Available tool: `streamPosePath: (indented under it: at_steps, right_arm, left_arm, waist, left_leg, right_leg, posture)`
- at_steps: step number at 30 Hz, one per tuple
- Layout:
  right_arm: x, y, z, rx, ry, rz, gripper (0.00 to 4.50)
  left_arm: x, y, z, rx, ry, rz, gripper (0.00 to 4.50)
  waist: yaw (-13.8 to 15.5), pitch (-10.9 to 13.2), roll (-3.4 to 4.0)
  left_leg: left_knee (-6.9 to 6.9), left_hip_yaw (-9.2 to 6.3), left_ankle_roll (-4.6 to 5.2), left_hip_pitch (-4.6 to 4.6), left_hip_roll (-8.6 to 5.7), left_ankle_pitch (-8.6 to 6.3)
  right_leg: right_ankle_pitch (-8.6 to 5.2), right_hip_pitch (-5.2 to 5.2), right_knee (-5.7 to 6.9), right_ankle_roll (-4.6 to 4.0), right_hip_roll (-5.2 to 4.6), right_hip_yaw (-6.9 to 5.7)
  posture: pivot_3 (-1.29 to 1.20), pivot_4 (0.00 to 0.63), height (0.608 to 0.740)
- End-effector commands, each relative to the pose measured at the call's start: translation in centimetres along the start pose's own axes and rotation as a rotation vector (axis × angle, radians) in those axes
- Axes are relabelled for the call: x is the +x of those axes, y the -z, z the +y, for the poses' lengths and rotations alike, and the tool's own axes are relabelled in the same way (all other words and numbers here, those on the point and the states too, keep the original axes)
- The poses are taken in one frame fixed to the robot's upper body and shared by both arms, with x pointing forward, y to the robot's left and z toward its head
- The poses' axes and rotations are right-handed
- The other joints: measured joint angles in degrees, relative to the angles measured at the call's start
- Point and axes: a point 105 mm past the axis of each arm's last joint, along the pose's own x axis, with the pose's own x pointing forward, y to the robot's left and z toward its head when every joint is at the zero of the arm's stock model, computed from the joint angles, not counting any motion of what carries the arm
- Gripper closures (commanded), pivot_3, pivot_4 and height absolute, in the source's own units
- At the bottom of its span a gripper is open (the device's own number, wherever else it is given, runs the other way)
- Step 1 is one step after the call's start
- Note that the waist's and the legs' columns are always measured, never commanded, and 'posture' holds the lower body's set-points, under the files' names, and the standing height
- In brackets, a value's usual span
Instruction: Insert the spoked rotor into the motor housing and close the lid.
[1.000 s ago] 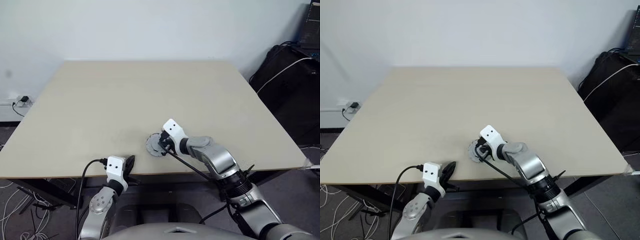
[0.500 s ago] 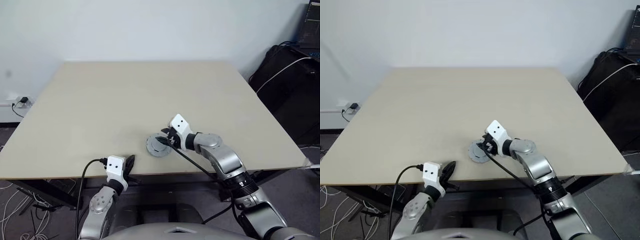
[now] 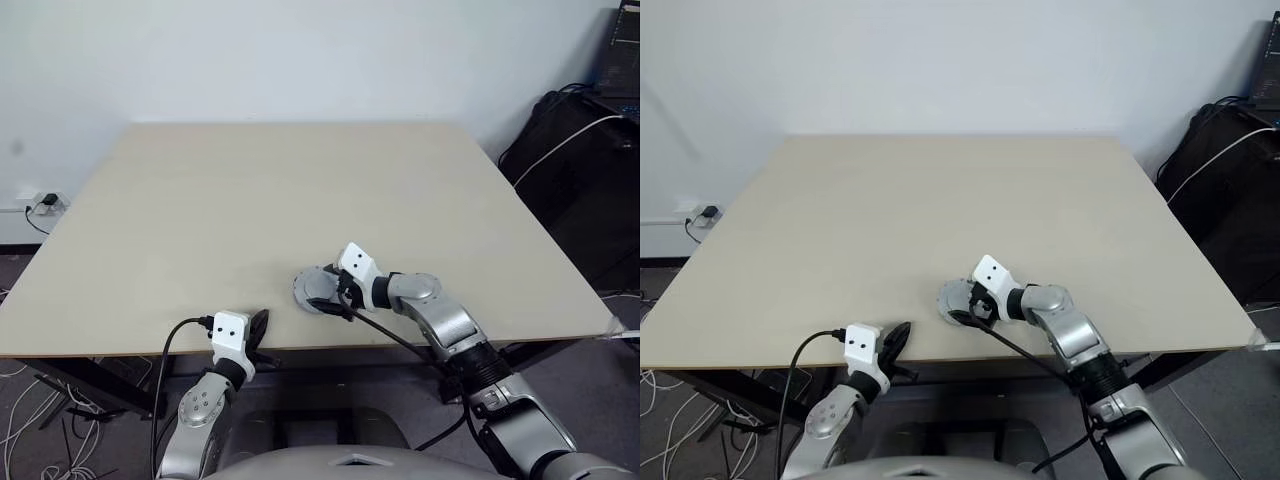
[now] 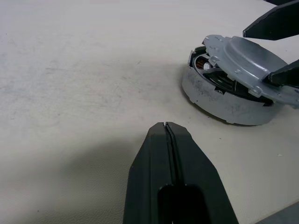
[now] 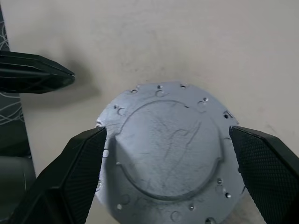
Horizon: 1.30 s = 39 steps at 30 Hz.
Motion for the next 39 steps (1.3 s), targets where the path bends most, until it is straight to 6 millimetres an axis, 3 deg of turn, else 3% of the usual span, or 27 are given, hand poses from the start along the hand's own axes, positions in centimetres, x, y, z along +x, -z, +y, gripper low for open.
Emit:
streamPosePath:
  at_steps: [1, 6, 9, 11, 12, 19, 29, 39]
  right_arm:
    - [0.3, -1.0, -0.3, -0.043, -0.006, -0.022, 0.04]
    - [0.6, -0.6, -0.8, -0.028, 0.015, 0.005, 0.04]
    - [0.6, -0.4, -0.9, -0.011, 0.014, 0.014, 0.59]
    - [0.6, -0.4, -0.8, -0.007, 0.01, 0.01, 1.23]
    - [0.6, -0.6, -0.8, 0.0, 0.01, 0.001, 1.31]
    - [0.2, -1.4, -1.0, 0.088, 0.045, -0.07, 1.31]
    - [0.7, -0.6, -0.1, 0.061, 0.063, -0.023, 1.31]
    - [1.0, 0.0, -0.8, 0.044, 0.144, 0.043, 1.31]
  left_arm:
    - [0.3, -1.9, -0.1, 0.016, 0.003, -0.075, 4.5]
    - [0.3, -2.0, 0.0, 0.016, -0.002, -0.079, 4.5]
    - [0.2, -2.0, 0.0, 0.015, -0.007, -0.08, 4.5]
    - [0.1, -2.0, 0.0, 0.014, -0.009, -0.079, 4.5]
    - [0.1, -2.0, 0.0, 0.014, -0.01, -0.079, 4.5]
    - [0.0, -1.8, 0.0, 0.01, -0.012, -0.076, 4.5]
    - [0.0, -1.8, -0.1, 0.01, -0.007, -0.075, 4.5]
    - [0.0, -1.8, -0.1, 0.01, -0.007, -0.074, 4.5]
  waist:
    - [0.0, 0.0, 0.0]
    - [0.0, 0.0, 0.0]
    - [-0.01, -0.01, 0.01]
    - [0.03, 0.0, 0.01]
    - [0.03, -0.01, 0.01]
    - [0.02, -0.01, 0.01]
    - [0.02, -0.01, 0.02]
    - [-0.02, -0.05, 0.05]
  left_leg:
    - [0.0, 0.0, 0.0, 0.0, 0.0, 0.0]
    - [0.0, 0.01, 0.0, 0.0, 0.0, 0.0]
    - [0.01, 0.01, 0.0, 0.01, 0.0, 0.0]
    - [0.01, 0.01, 0.0, 0.01, 0.0, 0.0]
    - [0.01, 0.01, 0.0, 0.0, 0.0, 0.0]
    - [0.02, 0.01, -0.01, 0.0, 0.0, 0.0]
    - [0.02, 0.01, -0.01, 0.0, 0.0, 0.0]
    - [0.04, 0.02, -0.01, 0.05, 0.0, 0.01]
  right_leg:
    - [0.0, 0.0, 0.0, 0.0, 0.0, 0.0]
    - [0.0, 0.0, 0.0, 0.0, 0.0, 0.01]
    - [0.01, 0.0, 0.02, 0.0, 0.0, 0.01]
    - [0.01, 0.0, 0.03, 0.0, 0.0, 0.01]
    - [0.01, 0.0, 0.02, 0.0, 0.0, 0.01]
    - [0.01, 0.0, 0.02, -0.01, 0.0, 0.02]
    - [0.01, 0.0, 0.03, 0.0, -0.01, 0.02]
    - [0.01, 0.03, 0.06, 0.0, 0.0, 0.03]
  posture:
    - [0.0, 0.0, 0.74]
    - [0.0, 0.0, 0.74]
    - [0.0, 0.0, 0.74]
    - [0.0, 0.0, 0.74]
    - [0.0, 0.0, 0.74]
    - [0.0, 0.0, 0.74]
    - [0.0, 0.0, 0.74]
    - [0.0, 0.0, 0.74]
